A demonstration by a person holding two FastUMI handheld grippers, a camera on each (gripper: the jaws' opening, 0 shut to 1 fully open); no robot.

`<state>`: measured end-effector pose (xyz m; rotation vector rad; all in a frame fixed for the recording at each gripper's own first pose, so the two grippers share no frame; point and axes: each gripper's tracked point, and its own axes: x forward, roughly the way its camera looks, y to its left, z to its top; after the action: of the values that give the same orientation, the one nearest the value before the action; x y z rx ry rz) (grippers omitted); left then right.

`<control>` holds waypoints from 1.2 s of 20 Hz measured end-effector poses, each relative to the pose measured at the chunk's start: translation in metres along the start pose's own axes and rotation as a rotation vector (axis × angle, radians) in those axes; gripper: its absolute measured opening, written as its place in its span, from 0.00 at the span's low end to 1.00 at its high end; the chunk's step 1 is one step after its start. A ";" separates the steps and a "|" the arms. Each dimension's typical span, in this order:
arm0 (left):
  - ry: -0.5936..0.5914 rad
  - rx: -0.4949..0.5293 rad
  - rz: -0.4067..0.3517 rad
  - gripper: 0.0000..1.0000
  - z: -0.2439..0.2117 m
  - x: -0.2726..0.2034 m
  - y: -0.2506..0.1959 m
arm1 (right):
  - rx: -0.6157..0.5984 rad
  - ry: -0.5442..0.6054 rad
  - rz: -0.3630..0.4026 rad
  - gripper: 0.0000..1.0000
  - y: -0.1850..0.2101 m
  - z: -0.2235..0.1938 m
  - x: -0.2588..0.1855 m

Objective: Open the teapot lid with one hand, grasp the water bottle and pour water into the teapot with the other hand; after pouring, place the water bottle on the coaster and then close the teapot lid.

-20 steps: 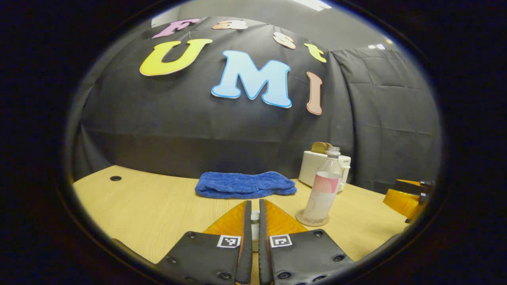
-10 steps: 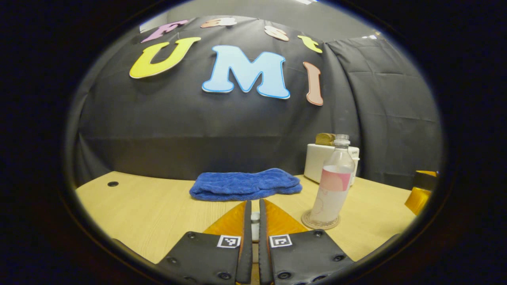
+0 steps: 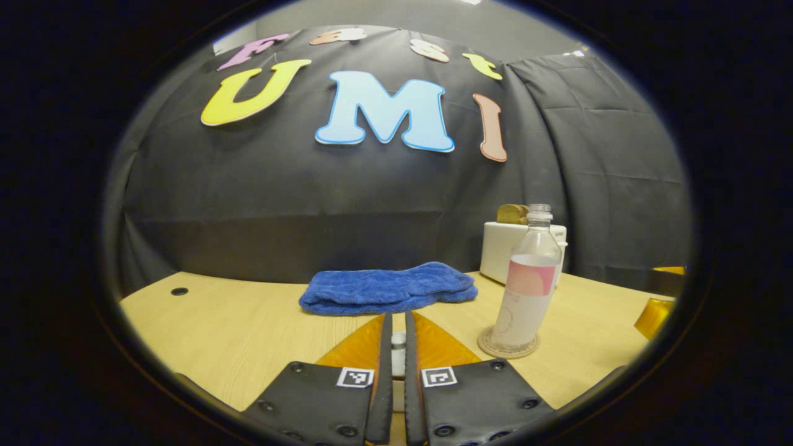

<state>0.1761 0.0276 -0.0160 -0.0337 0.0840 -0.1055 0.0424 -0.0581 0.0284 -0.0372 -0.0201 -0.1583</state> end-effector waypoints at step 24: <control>-0.095 -0.073 0.008 0.38 0.031 -0.136 -0.017 | -0.113 -0.117 -0.017 0.97 0.014 0.019 -0.024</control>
<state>0.0427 0.0265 0.0265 -0.1111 -0.0067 -0.0922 0.0211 -0.0394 0.0465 -0.1591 -0.1278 -0.1736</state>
